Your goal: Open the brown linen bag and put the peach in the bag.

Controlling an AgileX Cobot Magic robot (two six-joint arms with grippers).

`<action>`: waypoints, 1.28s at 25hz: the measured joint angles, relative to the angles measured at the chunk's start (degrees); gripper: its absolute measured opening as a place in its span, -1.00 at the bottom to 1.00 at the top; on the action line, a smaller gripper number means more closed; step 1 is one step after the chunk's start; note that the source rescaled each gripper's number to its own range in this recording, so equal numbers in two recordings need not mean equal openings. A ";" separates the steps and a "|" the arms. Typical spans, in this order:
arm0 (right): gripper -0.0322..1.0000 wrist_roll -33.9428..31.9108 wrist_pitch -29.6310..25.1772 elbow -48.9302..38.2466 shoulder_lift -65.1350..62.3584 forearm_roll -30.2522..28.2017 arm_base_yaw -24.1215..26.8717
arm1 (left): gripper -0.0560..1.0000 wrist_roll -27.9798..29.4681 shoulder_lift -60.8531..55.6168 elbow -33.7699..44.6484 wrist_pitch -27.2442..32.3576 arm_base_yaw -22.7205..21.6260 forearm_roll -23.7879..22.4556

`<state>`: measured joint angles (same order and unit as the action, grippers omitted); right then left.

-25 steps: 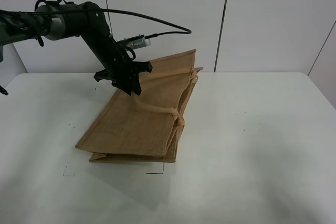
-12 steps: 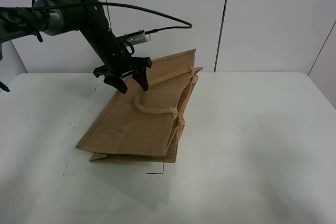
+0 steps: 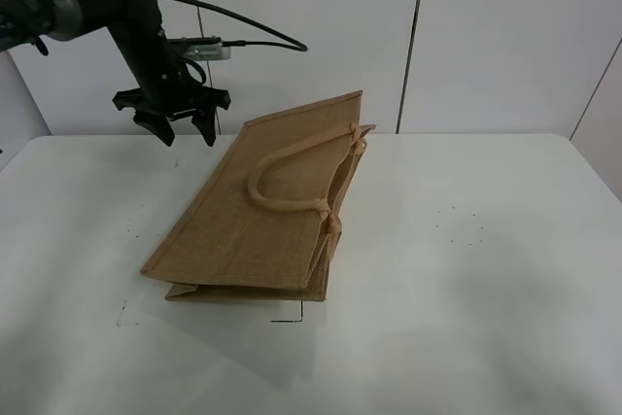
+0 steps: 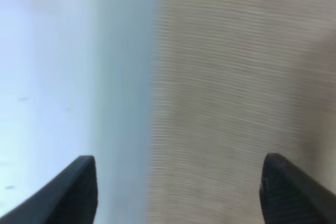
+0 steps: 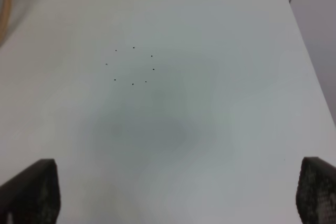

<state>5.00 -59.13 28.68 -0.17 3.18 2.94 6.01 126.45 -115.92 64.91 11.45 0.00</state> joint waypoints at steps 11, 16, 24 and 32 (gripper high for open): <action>1.00 0.00 0.00 0.00 0.00 0.00 0.00 | 0.90 -0.55 -0.05 0.00 1.99 -10.34 0.33; 1.00 0.00 0.00 0.00 0.00 0.00 0.00 | 0.90 -0.56 -2.84 0.00 2.06 -10.34 0.59; 1.00 0.00 0.00 0.00 0.00 0.00 0.00 | 0.90 -1.08 -19.31 13.16 2.06 -10.34 0.36; 1.00 0.00 0.00 0.00 0.00 0.00 0.00 | 0.90 -2.72 -44.74 44.13 2.00 -10.34 0.36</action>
<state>5.00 -59.13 28.68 -0.17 3.18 2.94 3.30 81.71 -71.79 66.91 1.11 0.36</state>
